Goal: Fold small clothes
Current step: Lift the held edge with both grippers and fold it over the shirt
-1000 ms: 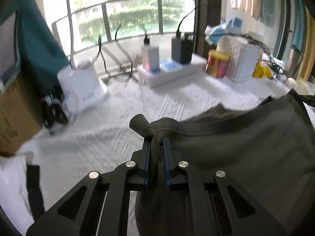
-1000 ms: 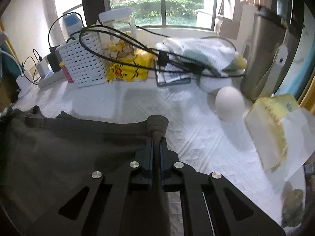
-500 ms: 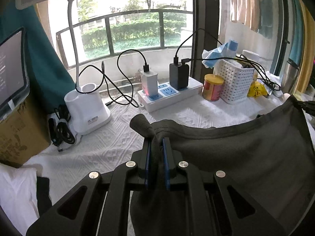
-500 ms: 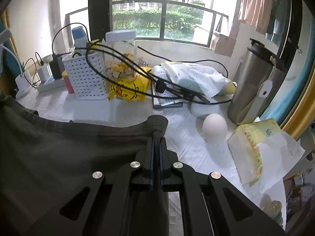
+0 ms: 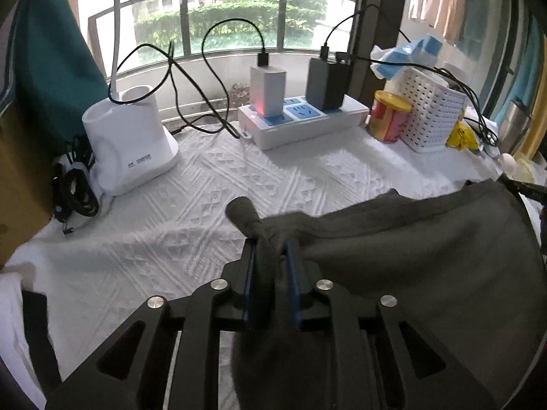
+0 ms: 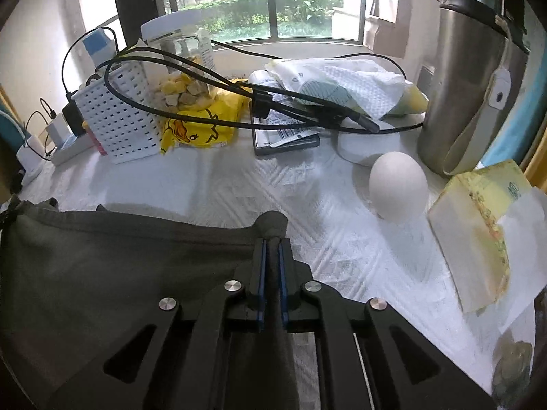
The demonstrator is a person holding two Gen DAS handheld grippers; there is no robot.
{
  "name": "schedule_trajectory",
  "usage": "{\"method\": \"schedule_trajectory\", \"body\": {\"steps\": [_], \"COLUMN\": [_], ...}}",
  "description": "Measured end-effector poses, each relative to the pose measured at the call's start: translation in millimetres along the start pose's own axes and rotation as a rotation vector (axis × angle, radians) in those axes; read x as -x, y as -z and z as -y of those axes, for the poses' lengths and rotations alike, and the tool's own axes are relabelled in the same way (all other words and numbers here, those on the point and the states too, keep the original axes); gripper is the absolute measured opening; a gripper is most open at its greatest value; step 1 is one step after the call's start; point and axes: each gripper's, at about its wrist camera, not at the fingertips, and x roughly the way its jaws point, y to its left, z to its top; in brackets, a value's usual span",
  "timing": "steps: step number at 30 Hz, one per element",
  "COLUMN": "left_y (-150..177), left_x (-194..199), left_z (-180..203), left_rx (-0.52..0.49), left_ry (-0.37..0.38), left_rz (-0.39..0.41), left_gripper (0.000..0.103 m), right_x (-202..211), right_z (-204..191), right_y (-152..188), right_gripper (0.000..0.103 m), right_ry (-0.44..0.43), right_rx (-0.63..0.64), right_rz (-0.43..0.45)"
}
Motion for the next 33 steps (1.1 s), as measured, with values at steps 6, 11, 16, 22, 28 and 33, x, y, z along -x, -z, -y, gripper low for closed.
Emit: {"method": "schedule_trajectory", "body": {"steps": [6,11,16,22,28,33], "left_y": [-7.1,-4.7,-1.6,-9.8,-18.4,-25.0], "left_x": [-9.8,-22.5,-25.1,-1.7,16.3,3.3], "left_z": [-8.8,-12.7,-13.6,-26.3,-29.3,-26.7], "left_rx": [-0.006,-0.009,-0.02,0.046,0.076,0.03], "left_ry": [-0.026,0.006,0.023,0.031,0.022,-0.001], "left_rz": [-0.021,-0.032,0.001,0.102,0.179,0.15], "left_gripper": [0.021,0.02,0.005,0.004,0.004,0.004], "right_x": [-10.9,-10.9,4.2,25.6,34.6,24.5], "right_z": [2.3,-7.4,-12.4,-10.7,-14.2,-12.7], "right_y": [-5.9,-6.1,-8.0,-19.0,-25.6,-23.8], "right_gripper": [0.042,0.009,0.005,0.005,0.005,0.005], "right_ry": [-0.064,-0.048,-0.051,-0.041,-0.018,0.004], "right_rx": [-0.006,0.043,0.068,0.063,0.076,0.079], "right_rz": [-0.012,0.01,0.07,0.147,0.185,0.158]}}
